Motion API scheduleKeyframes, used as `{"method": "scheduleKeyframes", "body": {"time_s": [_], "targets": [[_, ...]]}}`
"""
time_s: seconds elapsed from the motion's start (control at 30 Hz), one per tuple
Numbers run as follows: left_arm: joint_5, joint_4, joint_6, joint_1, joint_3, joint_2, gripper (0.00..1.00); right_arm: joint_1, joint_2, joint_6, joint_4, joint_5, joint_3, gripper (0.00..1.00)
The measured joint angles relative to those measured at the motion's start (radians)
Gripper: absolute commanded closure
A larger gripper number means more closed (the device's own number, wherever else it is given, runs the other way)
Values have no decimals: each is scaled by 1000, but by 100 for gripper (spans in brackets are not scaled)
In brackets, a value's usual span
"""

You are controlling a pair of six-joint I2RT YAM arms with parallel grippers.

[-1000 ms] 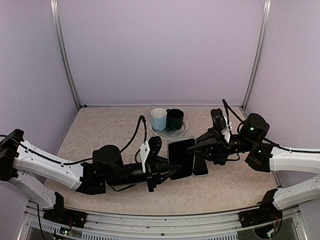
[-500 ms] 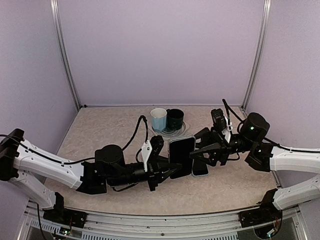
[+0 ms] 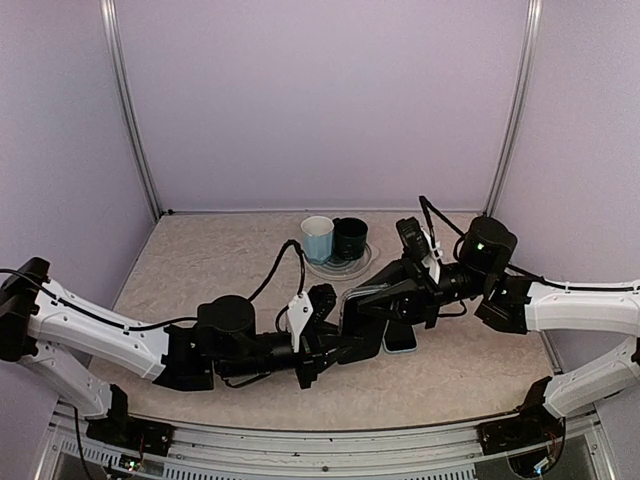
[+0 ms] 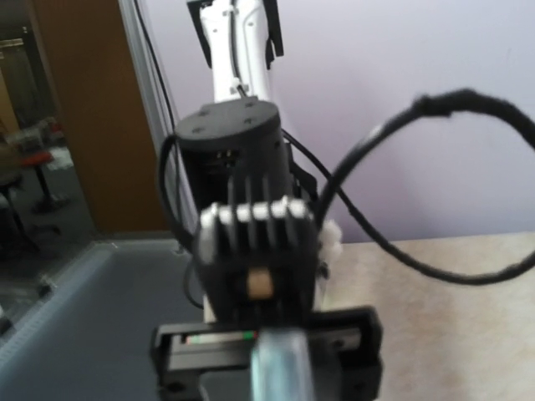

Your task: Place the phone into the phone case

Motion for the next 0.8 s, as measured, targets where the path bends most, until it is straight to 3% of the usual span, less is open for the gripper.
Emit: {"method": "scheduleKeyframes", "body": {"time_s": [0.03,0.27,0.3,0.37,0.43,0.8], "targets": [[0,-8,3,-1,1,3,100,2,2,-7,-4,-2,5,100],[10,-18,-5,-10,7,6,100,1,3,-43,-22,-26,12,100],[10,-18,-5,-10,7,6,96,1,1,-45,-26,-26,12,100],[11,-18,-5,-10,10,7,62,1,-5,-51,-33,-24,12,100],[10,-20,-4,-10,20,12,53,3,-14,-52,-43,-16,12,100],[2,9,-21,-10,51,87,50,8,-53,-24,-62,-7,11,100]]}}
